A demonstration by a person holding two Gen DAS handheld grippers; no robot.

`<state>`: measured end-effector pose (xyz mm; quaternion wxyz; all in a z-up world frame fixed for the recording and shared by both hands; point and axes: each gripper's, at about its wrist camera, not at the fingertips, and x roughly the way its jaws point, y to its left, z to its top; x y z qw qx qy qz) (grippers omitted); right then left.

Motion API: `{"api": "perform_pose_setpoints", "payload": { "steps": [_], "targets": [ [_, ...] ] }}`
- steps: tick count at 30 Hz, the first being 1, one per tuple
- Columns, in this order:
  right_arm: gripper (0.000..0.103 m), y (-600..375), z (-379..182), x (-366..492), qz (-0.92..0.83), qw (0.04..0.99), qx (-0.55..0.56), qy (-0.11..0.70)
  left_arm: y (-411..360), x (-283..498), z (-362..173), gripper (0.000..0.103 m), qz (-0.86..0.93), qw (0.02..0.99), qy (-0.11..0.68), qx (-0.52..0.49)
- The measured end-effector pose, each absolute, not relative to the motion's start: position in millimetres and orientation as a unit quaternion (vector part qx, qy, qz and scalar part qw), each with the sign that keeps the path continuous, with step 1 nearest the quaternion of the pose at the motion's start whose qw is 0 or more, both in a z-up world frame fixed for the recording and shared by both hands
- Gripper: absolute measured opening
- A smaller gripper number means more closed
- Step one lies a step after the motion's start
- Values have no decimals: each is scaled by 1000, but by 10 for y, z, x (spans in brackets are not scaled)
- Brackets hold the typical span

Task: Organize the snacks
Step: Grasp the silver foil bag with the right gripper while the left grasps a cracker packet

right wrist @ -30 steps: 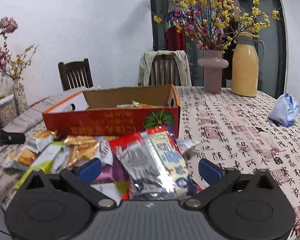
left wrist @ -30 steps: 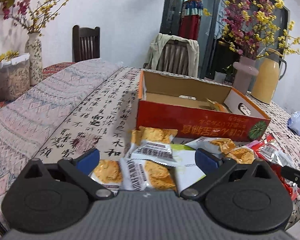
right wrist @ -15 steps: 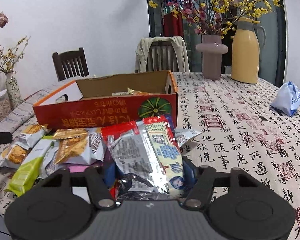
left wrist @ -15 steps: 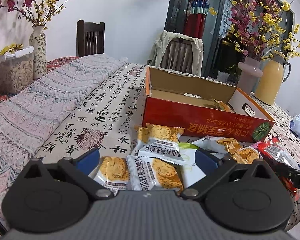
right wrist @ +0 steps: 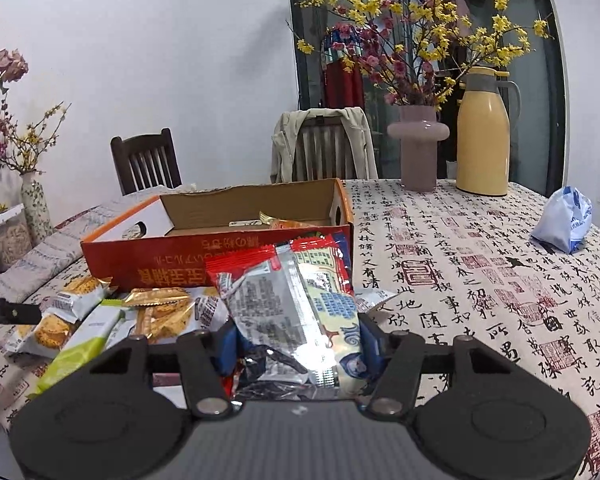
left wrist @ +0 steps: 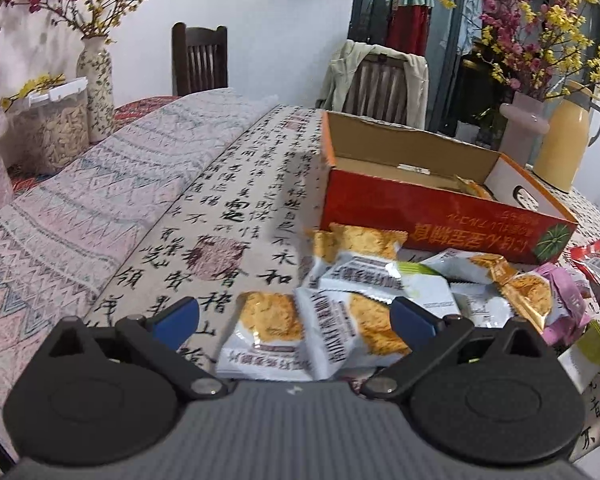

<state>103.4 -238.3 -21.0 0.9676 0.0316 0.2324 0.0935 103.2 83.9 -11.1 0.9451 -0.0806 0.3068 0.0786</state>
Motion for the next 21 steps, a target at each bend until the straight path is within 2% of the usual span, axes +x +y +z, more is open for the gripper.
{"api": "perform_pose_setpoints", "payload": {
  "steps": [9, 10, 15, 21],
  "targets": [
    [58, -2414, -244, 1026, 90, 966, 43, 237, 675, 1046, -62, 102, 60, 948, 306, -66],
    [58, -2416, -246, 1023, 90, 966, 43, 238, 632, 1063, -72, 100, 59, 947, 309, -61],
    [58, -2432, -253, 1013, 90, 966, 48, 238, 472, 1184, -154, 74, 62, 938, 337, -47],
    [58, -2448, -268, 1007, 94, 965, 52, 239, 388, 1241, -227, 73, 85, 933, 346, -38]
  ]
}}
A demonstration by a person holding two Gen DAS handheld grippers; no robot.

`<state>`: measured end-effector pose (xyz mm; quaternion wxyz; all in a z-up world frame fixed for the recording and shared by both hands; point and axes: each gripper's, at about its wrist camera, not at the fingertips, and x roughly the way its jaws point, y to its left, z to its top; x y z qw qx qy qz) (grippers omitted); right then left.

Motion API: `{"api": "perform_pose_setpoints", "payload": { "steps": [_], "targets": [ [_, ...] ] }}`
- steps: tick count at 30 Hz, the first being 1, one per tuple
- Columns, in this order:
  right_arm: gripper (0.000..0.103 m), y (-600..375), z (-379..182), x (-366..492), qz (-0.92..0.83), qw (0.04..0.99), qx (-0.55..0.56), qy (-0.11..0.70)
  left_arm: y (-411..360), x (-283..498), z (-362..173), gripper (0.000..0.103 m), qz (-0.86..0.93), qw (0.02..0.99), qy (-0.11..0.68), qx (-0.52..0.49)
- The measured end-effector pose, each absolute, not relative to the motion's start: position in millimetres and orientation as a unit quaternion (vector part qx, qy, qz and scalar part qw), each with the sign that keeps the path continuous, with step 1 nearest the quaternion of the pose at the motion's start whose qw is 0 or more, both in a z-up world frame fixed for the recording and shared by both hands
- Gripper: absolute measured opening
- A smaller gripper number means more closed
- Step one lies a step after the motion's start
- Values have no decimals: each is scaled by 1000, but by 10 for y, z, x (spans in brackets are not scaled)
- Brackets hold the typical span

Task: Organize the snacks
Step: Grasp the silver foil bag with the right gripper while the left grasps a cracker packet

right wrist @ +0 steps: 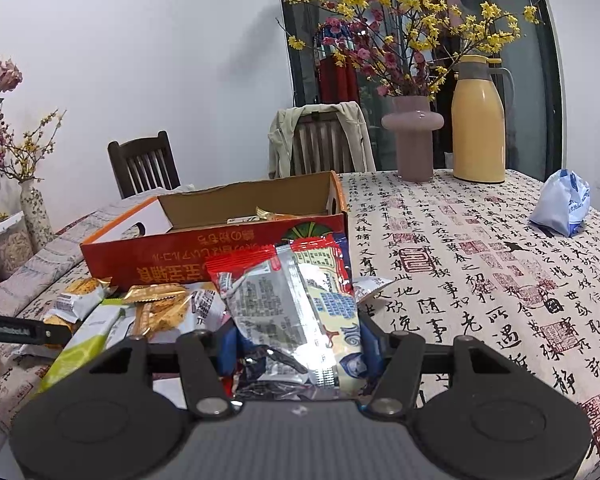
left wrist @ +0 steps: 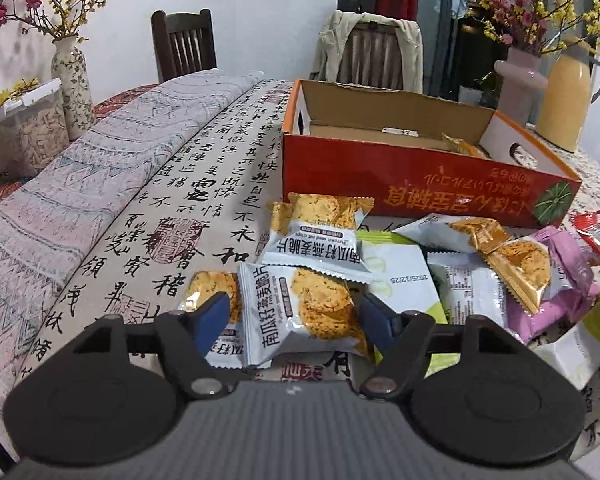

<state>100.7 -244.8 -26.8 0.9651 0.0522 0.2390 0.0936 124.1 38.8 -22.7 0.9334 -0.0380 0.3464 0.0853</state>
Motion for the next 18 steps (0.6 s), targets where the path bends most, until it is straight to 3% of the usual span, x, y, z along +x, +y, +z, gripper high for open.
{"api": "perform_pose_setpoints", "payload": {
  "steps": [9, 18],
  "targets": [
    [58, -2464, -273, 980, 97, 965, 59, 238, 316, 1231, -229, 47, 96, 936, 337, -17],
    [58, -2465, -261, 943, 97, 965, 62, 236, 400, 1149, -144, 30, 80, 945, 315, -32]
  ]
}}
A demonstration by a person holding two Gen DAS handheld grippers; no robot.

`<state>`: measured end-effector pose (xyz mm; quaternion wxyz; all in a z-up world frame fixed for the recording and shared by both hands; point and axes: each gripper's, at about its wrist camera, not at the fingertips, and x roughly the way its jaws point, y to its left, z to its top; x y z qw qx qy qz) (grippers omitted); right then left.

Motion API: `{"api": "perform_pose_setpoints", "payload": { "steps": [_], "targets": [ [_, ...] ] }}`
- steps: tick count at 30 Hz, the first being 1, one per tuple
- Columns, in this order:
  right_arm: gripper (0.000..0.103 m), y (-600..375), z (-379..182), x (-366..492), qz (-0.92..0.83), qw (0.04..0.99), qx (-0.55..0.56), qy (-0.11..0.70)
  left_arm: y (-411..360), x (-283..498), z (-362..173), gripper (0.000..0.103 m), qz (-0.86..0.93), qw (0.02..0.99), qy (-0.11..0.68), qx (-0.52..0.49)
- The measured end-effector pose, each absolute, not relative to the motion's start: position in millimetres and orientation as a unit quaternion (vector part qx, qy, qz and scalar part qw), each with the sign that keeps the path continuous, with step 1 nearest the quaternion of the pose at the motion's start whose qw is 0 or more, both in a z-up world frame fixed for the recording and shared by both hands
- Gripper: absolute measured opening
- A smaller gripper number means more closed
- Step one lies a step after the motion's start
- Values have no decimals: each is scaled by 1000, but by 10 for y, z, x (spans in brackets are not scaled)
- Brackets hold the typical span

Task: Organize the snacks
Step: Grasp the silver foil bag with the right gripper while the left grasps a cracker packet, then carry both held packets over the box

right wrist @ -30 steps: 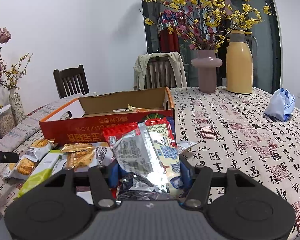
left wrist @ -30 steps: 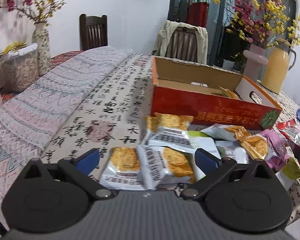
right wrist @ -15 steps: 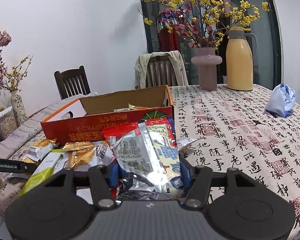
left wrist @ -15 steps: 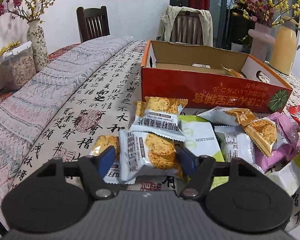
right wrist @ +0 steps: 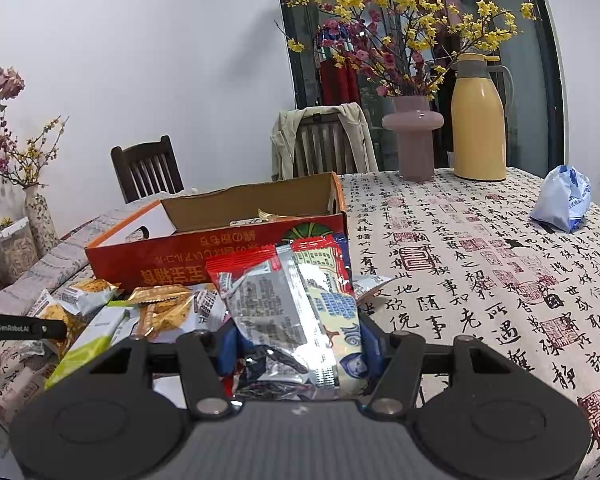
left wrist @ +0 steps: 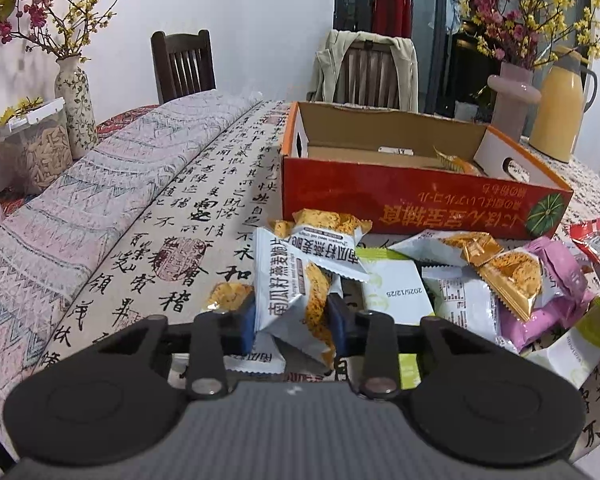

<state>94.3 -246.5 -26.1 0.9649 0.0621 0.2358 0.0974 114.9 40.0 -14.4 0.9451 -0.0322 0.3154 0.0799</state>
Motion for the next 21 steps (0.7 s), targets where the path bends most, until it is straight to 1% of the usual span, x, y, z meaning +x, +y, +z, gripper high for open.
{"api": "perform_pose_setpoints", "payload": {
  "steps": [2, 21],
  "targets": [
    [58, -2464, -255, 935, 98, 965, 62, 235, 424, 1130, -121, 24, 76, 946, 312, -37],
    [58, -2404, -147, 896, 100, 969, 53, 221, 549, 934, 257, 23, 61, 966, 247, -46]
  ]
}}
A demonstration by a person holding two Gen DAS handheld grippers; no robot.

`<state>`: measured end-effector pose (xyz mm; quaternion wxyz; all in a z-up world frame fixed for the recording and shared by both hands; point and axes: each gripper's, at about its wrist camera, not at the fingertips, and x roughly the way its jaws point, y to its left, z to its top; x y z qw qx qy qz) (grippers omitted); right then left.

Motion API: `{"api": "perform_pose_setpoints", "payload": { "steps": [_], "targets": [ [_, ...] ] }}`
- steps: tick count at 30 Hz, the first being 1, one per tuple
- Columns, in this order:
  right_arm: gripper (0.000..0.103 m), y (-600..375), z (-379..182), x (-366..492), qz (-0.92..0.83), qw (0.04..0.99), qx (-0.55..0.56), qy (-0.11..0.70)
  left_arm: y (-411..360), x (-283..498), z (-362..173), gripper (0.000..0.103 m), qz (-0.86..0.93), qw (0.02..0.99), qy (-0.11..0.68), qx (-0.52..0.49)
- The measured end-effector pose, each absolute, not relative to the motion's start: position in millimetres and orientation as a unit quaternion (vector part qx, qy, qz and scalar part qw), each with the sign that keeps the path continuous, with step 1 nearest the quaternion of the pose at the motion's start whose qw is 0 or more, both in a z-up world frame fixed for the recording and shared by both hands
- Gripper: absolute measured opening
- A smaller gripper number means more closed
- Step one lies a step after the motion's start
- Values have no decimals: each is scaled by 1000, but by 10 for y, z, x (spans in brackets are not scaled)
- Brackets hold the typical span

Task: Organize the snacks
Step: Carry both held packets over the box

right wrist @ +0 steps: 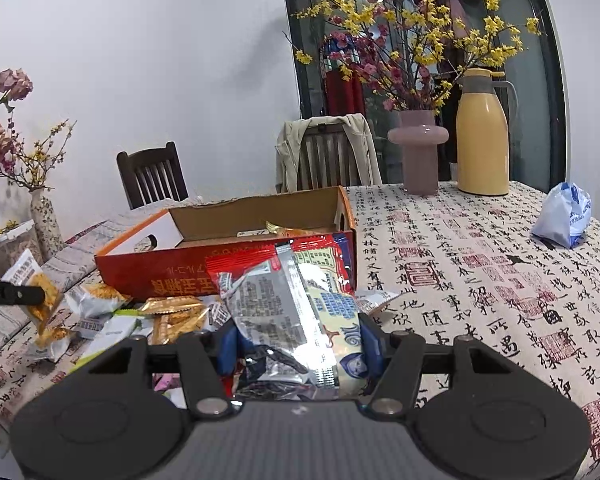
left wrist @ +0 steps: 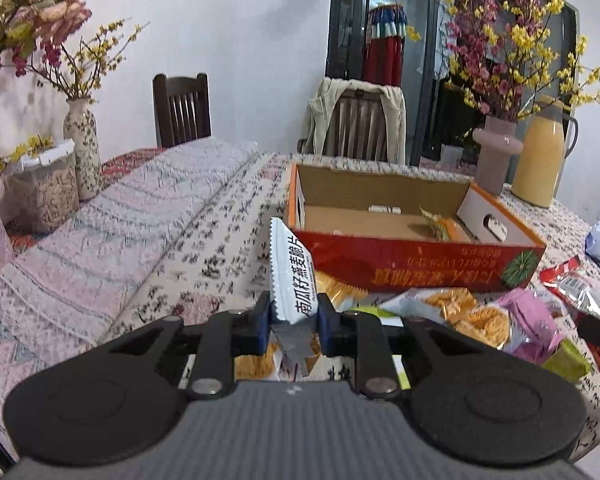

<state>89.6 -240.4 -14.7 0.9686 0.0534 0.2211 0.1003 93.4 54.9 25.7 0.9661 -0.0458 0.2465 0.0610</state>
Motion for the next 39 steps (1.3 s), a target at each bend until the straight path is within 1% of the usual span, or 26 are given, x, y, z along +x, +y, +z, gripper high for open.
{"api": "perform_pose_setpoints", "payload": {
  "steps": [7, 18, 31, 39],
  "targets": [
    [58, -2343, -67, 969, 103, 971, 49, 211, 538, 1011, 400, 23, 51, 972, 226, -46],
    [58, -2223, 141, 1326, 101, 977, 43, 185, 369, 1380, 539, 23, 27, 977, 208, -42],
    [58, -2002, 467, 2142, 102, 980, 33, 168, 210, 2054, 794, 23, 25, 981, 182, -58],
    [58, -1850, 518, 2684, 103, 978, 30, 182, 144, 2489, 763, 23, 35, 981, 182, -65]
  ]
}}
